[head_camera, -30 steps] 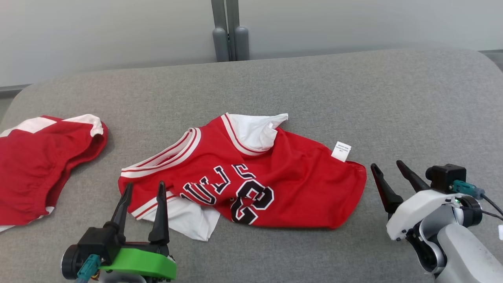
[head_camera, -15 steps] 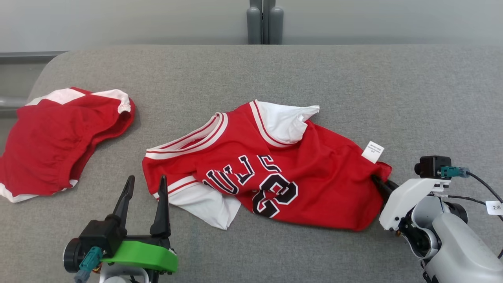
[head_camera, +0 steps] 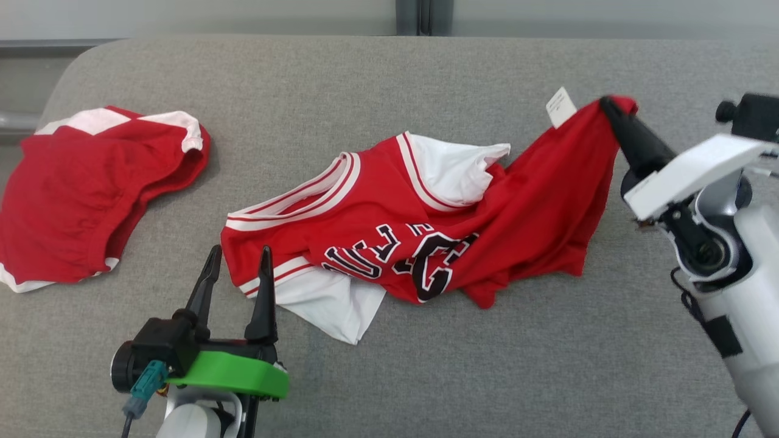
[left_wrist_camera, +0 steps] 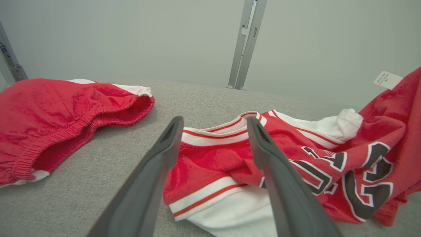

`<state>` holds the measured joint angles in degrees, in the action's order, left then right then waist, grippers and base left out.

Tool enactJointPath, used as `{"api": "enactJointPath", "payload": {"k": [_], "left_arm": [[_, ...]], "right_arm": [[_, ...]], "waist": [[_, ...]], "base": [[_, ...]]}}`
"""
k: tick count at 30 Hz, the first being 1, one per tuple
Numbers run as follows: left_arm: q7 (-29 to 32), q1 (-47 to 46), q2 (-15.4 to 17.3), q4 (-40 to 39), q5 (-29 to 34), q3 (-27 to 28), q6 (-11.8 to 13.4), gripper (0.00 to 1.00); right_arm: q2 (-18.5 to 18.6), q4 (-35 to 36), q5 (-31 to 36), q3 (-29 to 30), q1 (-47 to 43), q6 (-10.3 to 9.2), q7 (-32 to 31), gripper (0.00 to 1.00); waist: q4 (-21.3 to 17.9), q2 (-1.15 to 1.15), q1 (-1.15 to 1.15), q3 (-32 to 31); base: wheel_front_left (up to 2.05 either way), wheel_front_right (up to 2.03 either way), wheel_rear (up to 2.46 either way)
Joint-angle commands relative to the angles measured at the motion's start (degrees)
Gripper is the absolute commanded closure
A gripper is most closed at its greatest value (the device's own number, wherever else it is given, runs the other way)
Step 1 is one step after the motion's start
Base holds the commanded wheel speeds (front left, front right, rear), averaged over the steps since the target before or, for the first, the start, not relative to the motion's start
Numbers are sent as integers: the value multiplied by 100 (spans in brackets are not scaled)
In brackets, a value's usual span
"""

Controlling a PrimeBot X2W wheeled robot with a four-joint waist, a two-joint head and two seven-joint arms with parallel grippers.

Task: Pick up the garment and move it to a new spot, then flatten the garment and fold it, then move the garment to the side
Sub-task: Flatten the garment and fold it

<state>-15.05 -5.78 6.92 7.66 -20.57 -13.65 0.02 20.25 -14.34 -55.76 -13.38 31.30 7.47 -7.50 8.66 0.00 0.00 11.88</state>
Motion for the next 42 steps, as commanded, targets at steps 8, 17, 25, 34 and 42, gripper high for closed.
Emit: {"api": "enactJointPath", "payload": {"k": [8,17,25,34,42], "left_arm": [[-12,-533,-262,-22,108,-117,-158,0],[-11,-785,-393,126,95,-178,-258,0],[-11,-662,-399,241,201,-40,-299,0],[-12,-287,-284,373,360,203,-351,0],[-12,82,-195,259,356,373,-285,0]], "right_arm": [[479,-826,-220,111,1887,4,-454,100],[563,-2759,207,-277,3066,4,47,100],[417,-3434,76,-1018,2823,4,483,0],[586,-2860,-150,-1582,1959,4,1247,0],[850,-1823,4,-1657,532,4,2174,0]], "waist": [[783,0,0,1131],[1201,0,0,1356],[796,0,0,824],[134,0,0,-45],[-192,0,0,-676]], "base": [[0,0,0],[0,0,0],[0,0,0],[0,0,0],[0,0,0]]}}
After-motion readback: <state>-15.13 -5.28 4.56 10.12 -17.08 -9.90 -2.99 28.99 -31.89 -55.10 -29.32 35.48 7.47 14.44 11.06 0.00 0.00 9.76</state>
